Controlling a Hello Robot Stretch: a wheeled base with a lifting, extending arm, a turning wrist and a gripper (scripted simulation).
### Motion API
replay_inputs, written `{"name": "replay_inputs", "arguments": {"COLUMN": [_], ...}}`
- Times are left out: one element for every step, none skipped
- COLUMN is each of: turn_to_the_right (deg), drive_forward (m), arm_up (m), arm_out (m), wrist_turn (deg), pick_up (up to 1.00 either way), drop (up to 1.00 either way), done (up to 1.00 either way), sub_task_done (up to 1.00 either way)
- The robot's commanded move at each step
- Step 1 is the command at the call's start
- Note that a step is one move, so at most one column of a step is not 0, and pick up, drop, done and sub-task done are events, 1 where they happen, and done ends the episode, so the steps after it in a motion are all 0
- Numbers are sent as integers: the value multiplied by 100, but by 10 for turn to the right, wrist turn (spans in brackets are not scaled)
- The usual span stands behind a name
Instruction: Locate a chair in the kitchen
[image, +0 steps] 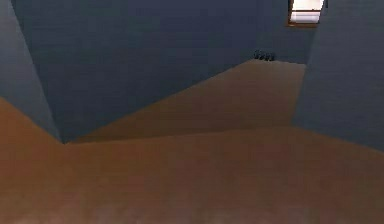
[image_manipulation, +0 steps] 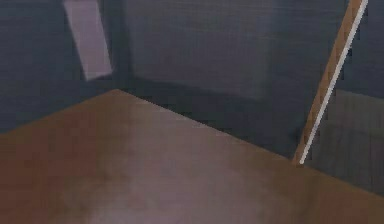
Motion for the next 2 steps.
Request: {"name": "replay_inputs", "arguments": {"turn_to_the_right": [-450, -60], "drive_forward": [0, 0], "arm_up": [0, 0], "arm_out": [0, 0], "wrist_turn": [0, 0], "pick_up": [0, 0], "drop": [0, 0], "done": [0, 0], "sub_task_done": [0, 0]}}
